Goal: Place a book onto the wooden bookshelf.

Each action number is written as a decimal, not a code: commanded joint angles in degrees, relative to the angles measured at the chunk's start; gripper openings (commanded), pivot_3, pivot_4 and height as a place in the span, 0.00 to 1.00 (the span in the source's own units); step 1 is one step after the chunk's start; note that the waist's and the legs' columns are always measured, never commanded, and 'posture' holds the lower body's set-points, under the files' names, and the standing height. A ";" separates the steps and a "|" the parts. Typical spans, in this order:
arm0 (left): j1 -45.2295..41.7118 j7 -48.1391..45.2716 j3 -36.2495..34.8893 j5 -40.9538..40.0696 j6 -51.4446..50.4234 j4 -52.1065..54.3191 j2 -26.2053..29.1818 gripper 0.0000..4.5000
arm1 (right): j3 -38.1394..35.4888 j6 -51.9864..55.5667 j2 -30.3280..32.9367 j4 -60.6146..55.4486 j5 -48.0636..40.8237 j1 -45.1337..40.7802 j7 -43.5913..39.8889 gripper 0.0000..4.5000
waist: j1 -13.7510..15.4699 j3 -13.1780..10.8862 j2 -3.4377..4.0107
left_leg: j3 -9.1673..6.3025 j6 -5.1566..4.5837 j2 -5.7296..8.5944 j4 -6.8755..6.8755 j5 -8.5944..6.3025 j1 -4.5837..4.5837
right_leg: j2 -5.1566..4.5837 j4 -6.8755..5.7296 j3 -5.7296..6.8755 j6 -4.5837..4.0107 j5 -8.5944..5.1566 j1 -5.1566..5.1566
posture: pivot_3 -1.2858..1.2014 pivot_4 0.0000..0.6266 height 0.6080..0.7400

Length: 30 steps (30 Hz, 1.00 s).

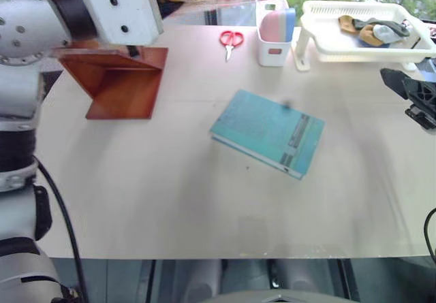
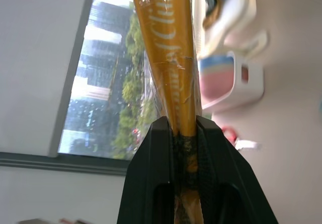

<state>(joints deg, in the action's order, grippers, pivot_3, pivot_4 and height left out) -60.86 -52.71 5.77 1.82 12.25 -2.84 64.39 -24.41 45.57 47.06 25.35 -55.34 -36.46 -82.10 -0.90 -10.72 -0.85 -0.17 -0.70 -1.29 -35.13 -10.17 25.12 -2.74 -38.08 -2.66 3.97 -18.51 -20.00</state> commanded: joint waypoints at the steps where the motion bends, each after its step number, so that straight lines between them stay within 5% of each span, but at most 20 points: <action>1: -2.38 -1.38 -1.74 3.94 6.35 -5.32 3.12 0.03 | -0.80 -1.18 1.02 -0.20 0.58 -1.70 -1.64 1.00 | 0.03 -0.06 0.10 | 0.01 0.00 0.00 0.00 0.00 0.02 | 0.00 -0.01 0.00 0.00 0.00 -0.02 | 0.52 0.24 1.00; 9: -3.17 -5.46 -1.52 6.40 12.71 -19.21 6.33 0.03 | -0.53 -0.27 1.17 -0.63 0.80 -3.18 -2.66 1.00 | -0.01 -0.07 0.13 | -0.01 0.01 -0.01 -0.79 0.03 1.35 | 0.03 -0.94 -0.02 0.00 0.00 -1.44 | 0.52 0.24 1.00; 30: -12.63 5.96 4.36 21.58 26.90 -48.12 2.55 0.03 | -1.94 -0.32 1.07 -5.29 0.67 -2.44 0.95 1.00 | -0.01 -0.08 0.13 | -0.06 -0.03 -0.02 -1.39 0.03 1.47 | 0.07 -1.80 -0.02 0.02 0.00 -1.65 | 0.52 0.24 1.00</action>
<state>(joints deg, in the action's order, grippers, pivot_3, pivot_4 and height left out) -70.81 -48.54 11.07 22.97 37.88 -49.93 65.99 -24.27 45.86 47.29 22.29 -53.91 -38.47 -81.34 -0.91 -10.79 -0.72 -0.23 -0.73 -1.30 -36.52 -10.15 26.60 -2.67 -39.88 -2.68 3.98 -18.51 -21.66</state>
